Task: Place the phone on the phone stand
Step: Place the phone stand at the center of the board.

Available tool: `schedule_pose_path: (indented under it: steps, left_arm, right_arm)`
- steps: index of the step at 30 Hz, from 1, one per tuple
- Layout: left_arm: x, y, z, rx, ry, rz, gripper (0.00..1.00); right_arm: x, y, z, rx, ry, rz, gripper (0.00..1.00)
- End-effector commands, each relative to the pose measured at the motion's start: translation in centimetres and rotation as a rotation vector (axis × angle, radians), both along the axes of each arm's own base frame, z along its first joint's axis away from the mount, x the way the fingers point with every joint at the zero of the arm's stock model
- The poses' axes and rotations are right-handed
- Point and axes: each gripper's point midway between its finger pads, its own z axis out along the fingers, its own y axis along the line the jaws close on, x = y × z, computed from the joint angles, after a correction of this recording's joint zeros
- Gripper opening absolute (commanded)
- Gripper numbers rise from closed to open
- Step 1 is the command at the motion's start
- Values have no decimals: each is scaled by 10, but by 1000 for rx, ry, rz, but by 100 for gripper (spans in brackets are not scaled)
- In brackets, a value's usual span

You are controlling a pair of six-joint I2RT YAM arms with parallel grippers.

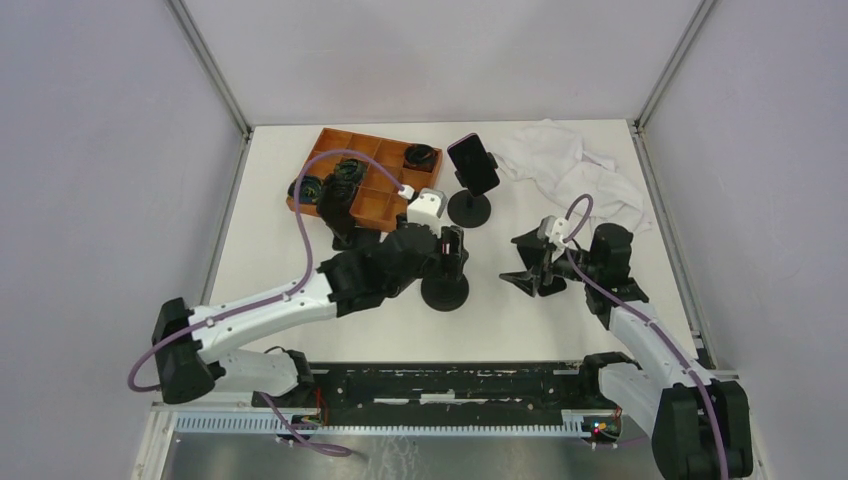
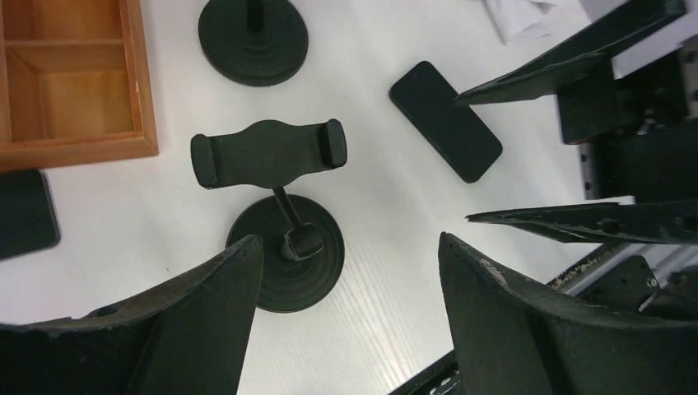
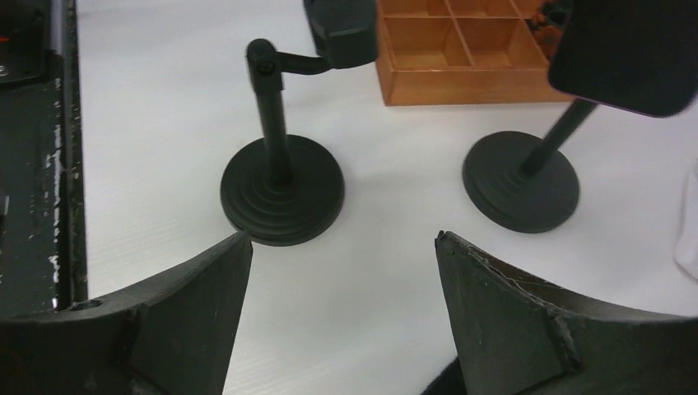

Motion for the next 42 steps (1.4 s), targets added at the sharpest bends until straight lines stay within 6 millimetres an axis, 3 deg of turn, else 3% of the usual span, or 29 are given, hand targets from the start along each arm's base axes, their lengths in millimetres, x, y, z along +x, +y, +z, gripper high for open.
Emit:
schedule_pose_path:
  steps: [1, 5, 7, 10, 13, 15, 20, 26, 31, 42]
  left_arm:
    - [-6, 5, 29, -2, -155, -134, 85]
    - [9, 33, 29, -9, -169, -71, 93]
    - [20, 45, 27, -99, -150, -64, 94]
    - [35, 63, 22, -271, -108, -68, 94]
    - [44, 72, 30, -352, -121, -50, 91]
    - [49, 70, 32, -351, -121, -40, 86]
    - [60, 59, 39, -371, -113, -45, 78]
    - [72, 56, 22, -288, -53, 48, 70]
    - [71, 57, 9, -195, -36, 103, 68]
    - [72, 46, -2, -113, -15, 88, 53]
  right_arm:
    - [-18, 19, 0, 15, -81, 146, 89]
    - [-25, 32, -14, -4, -82, 197, 88]
    - [-24, 38, -18, -2, -71, 181, 84]
    - [-20, 46, -24, 25, -21, 136, 68]
    - [-20, 56, -31, 27, 17, 112, 52]
    - [-20, 63, -36, 23, 43, 109, 46]
    - [-23, 78, -49, 13, 134, 102, 41]
    - [-18, 89, -66, 57, 346, 35, 29]
    - [-13, 98, -76, 84, 480, -30, 28]
    - [-5, 104, -98, 112, 655, -106, 30]
